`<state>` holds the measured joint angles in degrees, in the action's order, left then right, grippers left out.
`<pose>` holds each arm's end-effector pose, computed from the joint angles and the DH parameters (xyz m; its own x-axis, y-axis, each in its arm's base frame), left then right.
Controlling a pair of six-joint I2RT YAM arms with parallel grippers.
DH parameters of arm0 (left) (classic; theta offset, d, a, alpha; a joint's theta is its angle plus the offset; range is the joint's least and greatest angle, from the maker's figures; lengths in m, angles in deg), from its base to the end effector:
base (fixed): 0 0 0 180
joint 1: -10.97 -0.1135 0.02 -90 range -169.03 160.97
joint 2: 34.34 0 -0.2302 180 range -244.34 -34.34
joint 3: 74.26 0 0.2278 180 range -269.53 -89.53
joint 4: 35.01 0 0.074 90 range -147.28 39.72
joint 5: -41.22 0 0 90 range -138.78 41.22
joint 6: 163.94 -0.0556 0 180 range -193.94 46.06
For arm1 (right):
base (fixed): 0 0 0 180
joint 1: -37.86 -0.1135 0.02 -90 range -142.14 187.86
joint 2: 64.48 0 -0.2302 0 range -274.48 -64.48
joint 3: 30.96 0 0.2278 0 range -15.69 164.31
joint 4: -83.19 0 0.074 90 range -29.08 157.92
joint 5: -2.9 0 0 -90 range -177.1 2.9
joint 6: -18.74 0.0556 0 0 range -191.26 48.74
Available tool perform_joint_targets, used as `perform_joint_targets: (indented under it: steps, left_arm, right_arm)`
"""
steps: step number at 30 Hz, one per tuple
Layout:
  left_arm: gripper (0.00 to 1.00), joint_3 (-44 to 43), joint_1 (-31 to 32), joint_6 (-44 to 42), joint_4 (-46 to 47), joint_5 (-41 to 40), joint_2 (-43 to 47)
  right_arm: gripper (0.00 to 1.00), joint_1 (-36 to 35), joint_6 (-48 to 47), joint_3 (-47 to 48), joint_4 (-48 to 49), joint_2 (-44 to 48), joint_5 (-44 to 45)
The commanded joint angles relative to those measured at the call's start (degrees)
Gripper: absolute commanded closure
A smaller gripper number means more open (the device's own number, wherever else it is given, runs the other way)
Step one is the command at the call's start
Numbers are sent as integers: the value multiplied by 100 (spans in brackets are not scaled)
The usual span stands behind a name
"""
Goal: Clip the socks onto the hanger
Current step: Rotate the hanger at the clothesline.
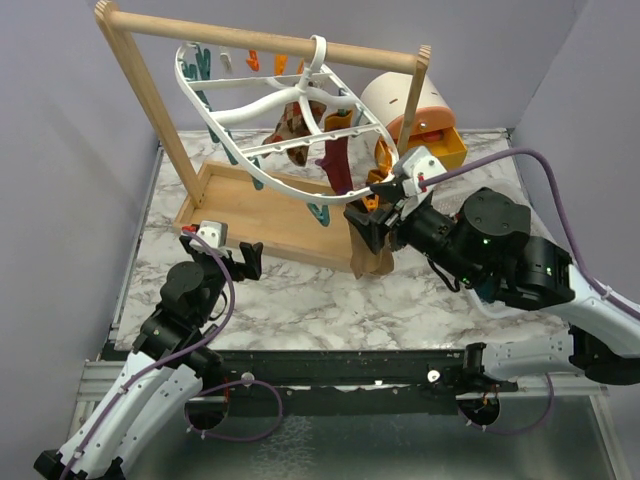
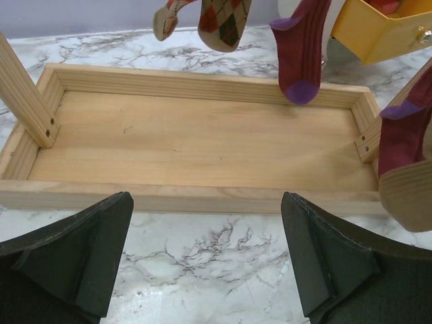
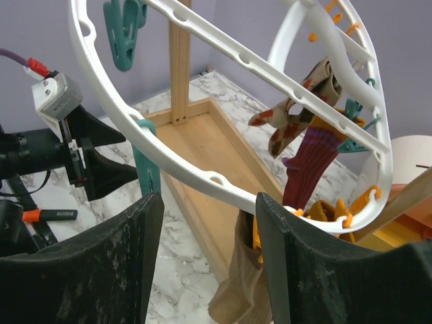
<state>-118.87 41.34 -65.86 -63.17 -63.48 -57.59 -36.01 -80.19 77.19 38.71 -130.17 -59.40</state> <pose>0.1344 -0.0624 0.2722 -0.1393 -0.0759 -0.9873 0.2546 0.9608 -0.1098 0.0850 0.2007 0.4727 0.1023 -0.1409 -0.9847 -0.7143 0.6786 -0.1713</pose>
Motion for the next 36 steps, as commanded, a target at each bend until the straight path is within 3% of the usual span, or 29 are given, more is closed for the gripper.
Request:
perform_joint_targets:
  steps: [1,6,11,17,28,31,36]
  left_arm:
    - [1,-146,-31,34,-74,-198,-5]
    - [1,-143,-31,115,-61,-200,-20]
    - [1,-142,-31,369,-29,-191,-96]
    - [1,-119,-31,424,-180,-288,18]
    - [1,-110,-31,414,-174,-257,25]
    - [1,-115,-31,416,-197,-274,36]
    - [1,-88,-31,407,-169,-273,96]
  right_arm:
    - [37,-32,213,-181,-193,370,115]
    - [28,-25,379,278,-92,421,-638]
    - [25,-31,319,1368,-45,-428,-1342]
    - [26,-29,-167,2225,-220,-1692,-1222]
    - [27,-40,-367,2809,124,-2557,-1496]
    - [35,-40,-477,2904,5,-2758,-1166]
    - [59,-40,-651,2412,144,-2637,-583]
